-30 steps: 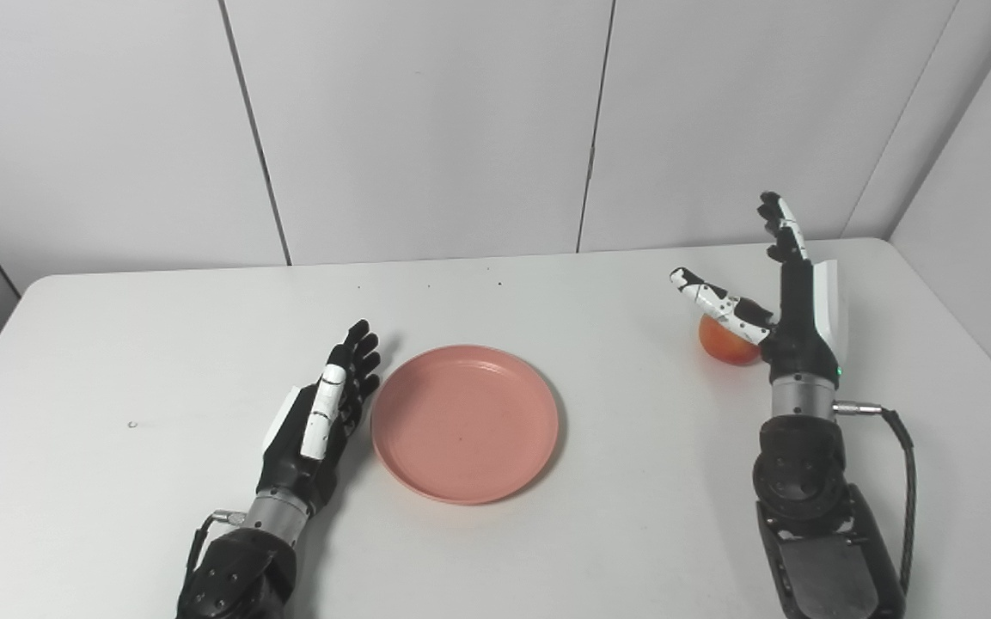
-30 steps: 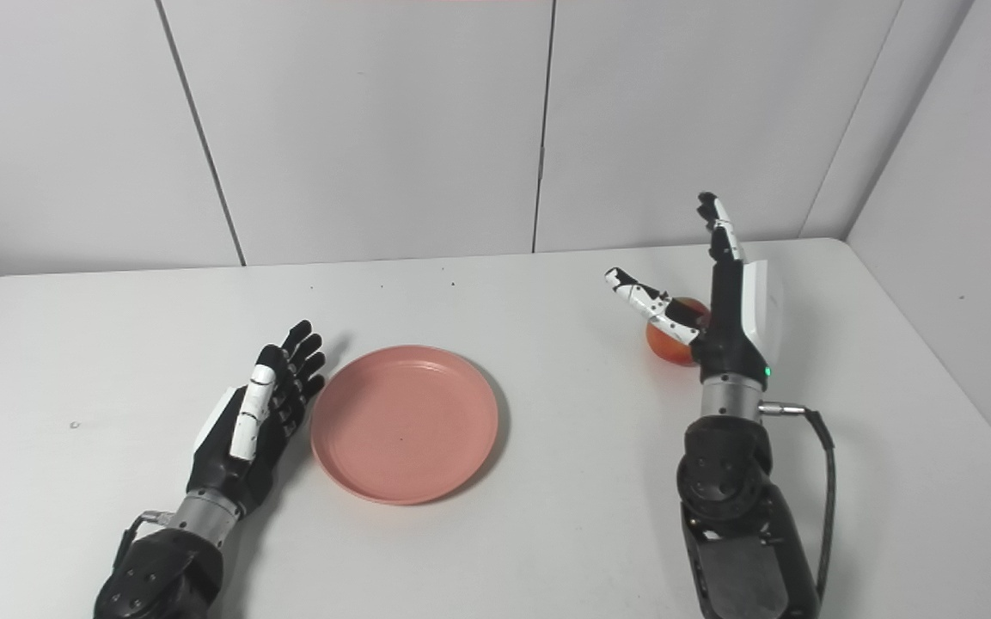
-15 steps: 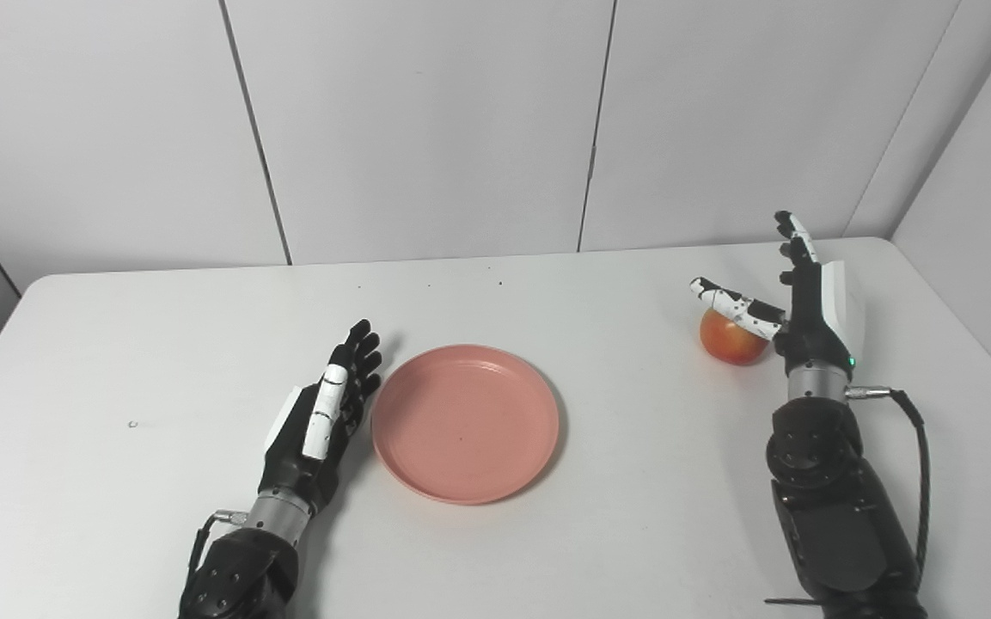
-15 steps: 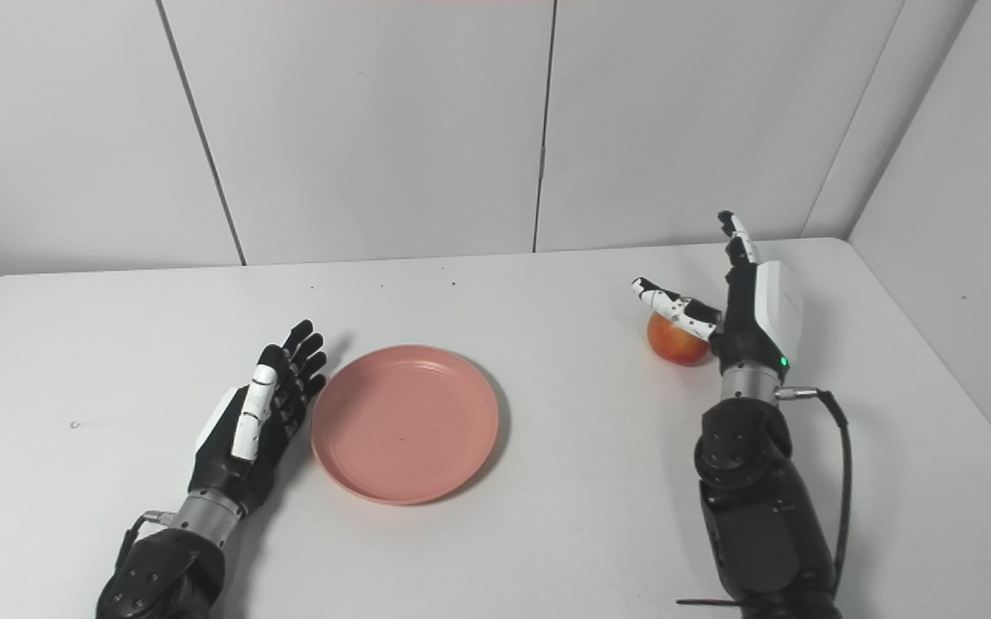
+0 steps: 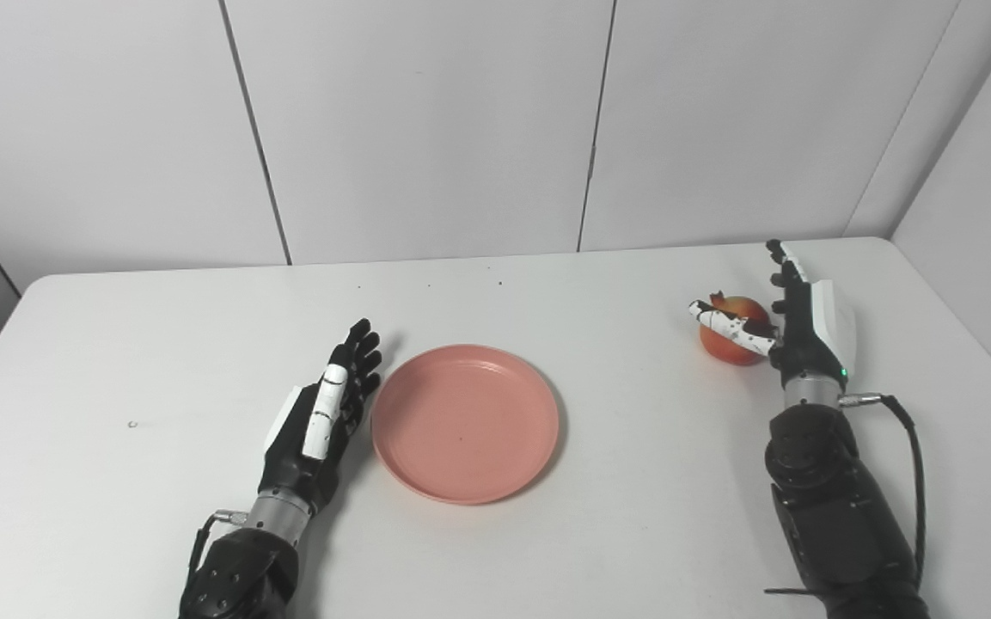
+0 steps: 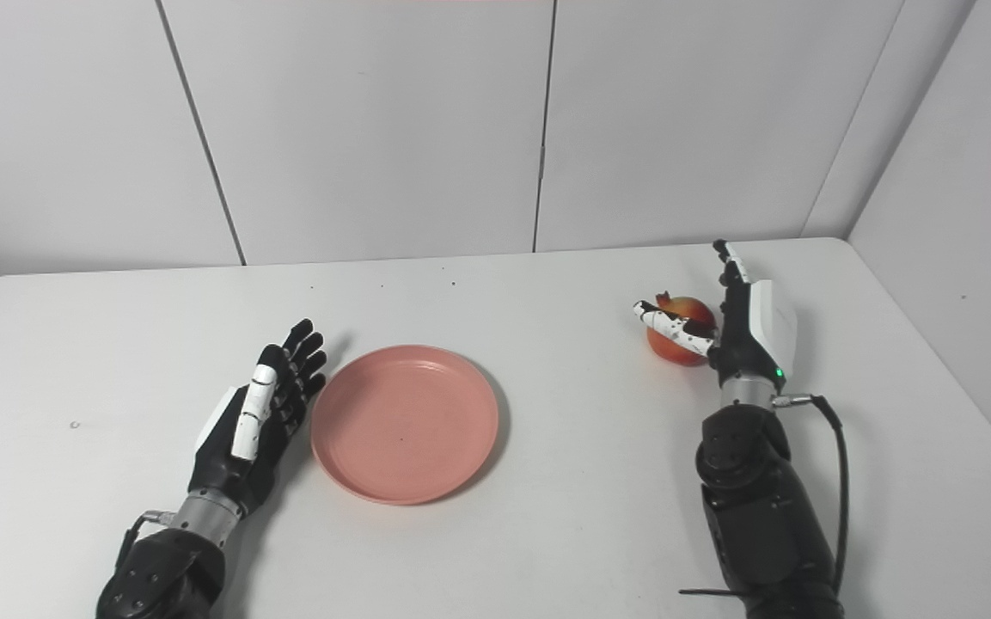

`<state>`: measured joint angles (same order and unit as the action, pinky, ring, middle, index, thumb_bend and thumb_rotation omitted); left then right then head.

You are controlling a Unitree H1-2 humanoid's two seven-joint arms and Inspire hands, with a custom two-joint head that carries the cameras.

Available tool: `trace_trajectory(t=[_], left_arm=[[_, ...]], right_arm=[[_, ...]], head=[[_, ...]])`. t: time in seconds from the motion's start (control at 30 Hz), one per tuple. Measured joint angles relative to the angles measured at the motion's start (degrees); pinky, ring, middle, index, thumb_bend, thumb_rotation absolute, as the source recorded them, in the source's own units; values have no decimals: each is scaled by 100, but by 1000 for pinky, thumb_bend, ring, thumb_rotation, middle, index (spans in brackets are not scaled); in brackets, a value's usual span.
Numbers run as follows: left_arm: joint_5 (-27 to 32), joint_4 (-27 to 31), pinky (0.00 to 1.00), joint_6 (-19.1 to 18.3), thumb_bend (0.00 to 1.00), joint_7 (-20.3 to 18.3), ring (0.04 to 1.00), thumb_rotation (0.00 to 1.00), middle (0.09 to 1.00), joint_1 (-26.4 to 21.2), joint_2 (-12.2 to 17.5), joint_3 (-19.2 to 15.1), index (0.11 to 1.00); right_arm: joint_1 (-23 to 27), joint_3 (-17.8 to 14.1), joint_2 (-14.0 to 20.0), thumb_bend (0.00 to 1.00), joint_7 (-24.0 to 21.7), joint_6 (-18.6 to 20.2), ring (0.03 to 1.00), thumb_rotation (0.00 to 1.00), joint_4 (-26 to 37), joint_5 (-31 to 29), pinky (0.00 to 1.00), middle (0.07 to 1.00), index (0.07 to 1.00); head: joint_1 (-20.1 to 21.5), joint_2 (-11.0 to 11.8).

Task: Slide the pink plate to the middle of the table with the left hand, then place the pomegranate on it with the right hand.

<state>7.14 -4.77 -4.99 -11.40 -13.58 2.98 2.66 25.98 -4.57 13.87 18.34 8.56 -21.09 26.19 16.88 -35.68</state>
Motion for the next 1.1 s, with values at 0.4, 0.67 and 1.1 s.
trace_trajectory(t=[0.4,0.67,1.1], left_arm=[[-2,0,1000,3,662,0,1000,1000,1000,2,4,9,1000],[-15,21,1000,3,655,0,1000,1000,1000,5,3,13,1000],[-11,48,1000,2,651,0,1000,1000,1000,5,2,14,1000]], right_arm=[[7,63,45,842,-66,84,846,321,-246,-146,731,894,879],[58,173,100,837,-97,168,843,291,-282,-189,711,898,876],[146,247,132,791,39,131,790,214,-504,-242,667,863,836]], head=[[-18,-26],[-18,-26],[-26,-44]])
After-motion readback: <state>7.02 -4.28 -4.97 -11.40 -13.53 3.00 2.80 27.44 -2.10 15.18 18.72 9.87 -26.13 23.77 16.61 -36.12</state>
